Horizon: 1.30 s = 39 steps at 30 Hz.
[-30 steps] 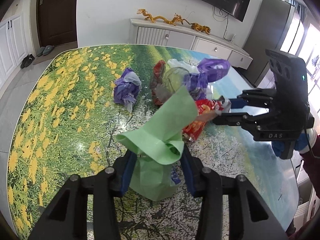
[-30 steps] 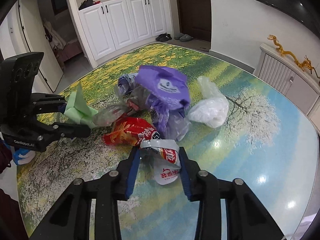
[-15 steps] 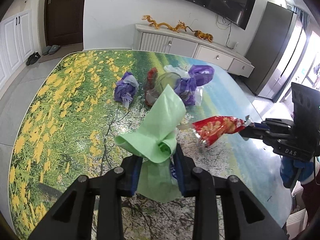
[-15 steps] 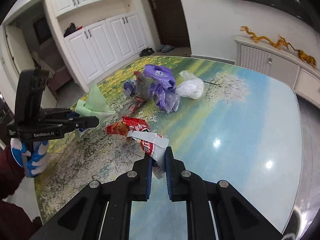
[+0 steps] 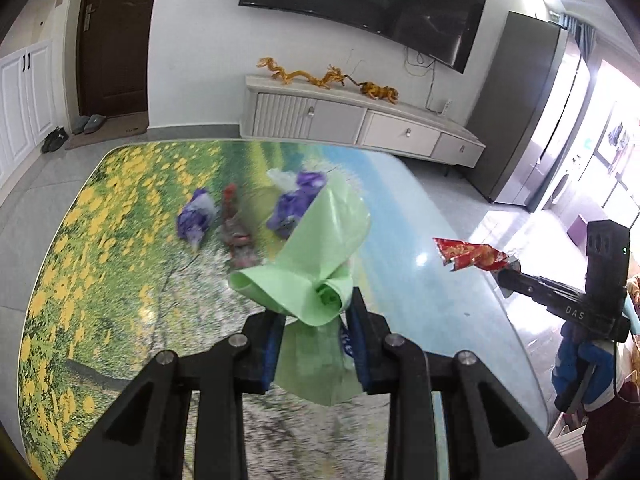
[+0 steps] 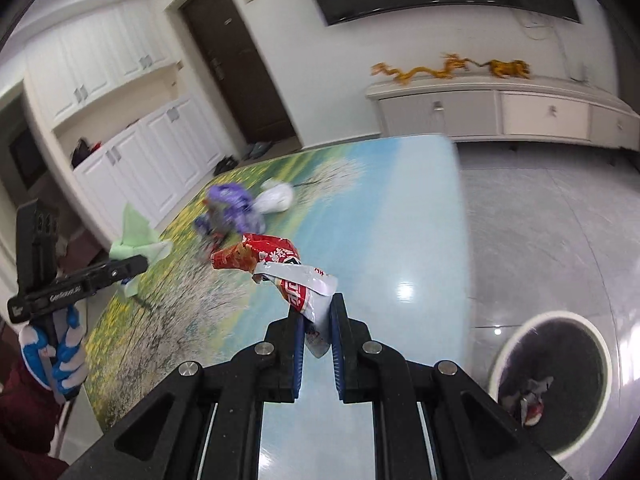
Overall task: Collect trash
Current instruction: 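Carry the green bag and red wrapper over the bin with both tools, then open both tools over the bin to drop the green bag and wrapper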
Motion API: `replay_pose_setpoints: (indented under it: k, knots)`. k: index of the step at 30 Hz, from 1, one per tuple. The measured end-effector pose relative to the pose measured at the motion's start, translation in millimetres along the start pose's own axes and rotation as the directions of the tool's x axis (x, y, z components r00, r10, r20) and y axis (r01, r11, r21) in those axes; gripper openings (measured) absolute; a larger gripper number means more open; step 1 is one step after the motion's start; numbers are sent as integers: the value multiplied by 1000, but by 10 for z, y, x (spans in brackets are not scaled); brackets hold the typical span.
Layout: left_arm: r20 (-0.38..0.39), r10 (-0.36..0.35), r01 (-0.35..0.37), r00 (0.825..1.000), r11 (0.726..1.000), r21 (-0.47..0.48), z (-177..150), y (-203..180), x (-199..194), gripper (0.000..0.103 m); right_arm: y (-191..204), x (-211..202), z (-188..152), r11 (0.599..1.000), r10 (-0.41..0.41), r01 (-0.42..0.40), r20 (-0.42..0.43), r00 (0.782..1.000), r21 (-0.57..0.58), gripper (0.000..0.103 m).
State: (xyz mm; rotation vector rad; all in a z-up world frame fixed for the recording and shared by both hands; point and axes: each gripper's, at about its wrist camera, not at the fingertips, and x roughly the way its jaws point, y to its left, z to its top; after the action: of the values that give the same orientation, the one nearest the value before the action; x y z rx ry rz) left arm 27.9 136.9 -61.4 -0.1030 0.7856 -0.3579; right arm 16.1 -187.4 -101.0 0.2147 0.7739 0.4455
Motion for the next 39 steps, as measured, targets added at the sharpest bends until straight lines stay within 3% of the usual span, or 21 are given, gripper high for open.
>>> replay_pose_setpoints:
  k: [8,14,18,28,37,39]
  knots:
    - [-24,-66,68,998,993,93,300,-794,189,28,-719,-550,-220,964,-200,183,75,977,193,12]
    - [-100,-136,151,986,973,173,433,-1596,611,28,-1342,-832,-484,885,-367,334,44,929,324,12]
    - [-172,-167,200,971,960,197,447,-2129,1040,28,-1723,-878,-637,831,-427,395,-6,904,391,12]
    - [-333,-162,251,929,937,243,351,-3111,2160,31,-2514,-555,-869,753,-443,463,-160,882,467,12]
    - [-441,-141,273,886,928,252,154,-3591,2838,33,-2929,-239,-929,738,-409,480,-251,877,475,15]
    - [-460,-158,295,874,924,243,167,-3635,2908,37,-2973,-183,-945,736,-402,481,-264,877,477,33]
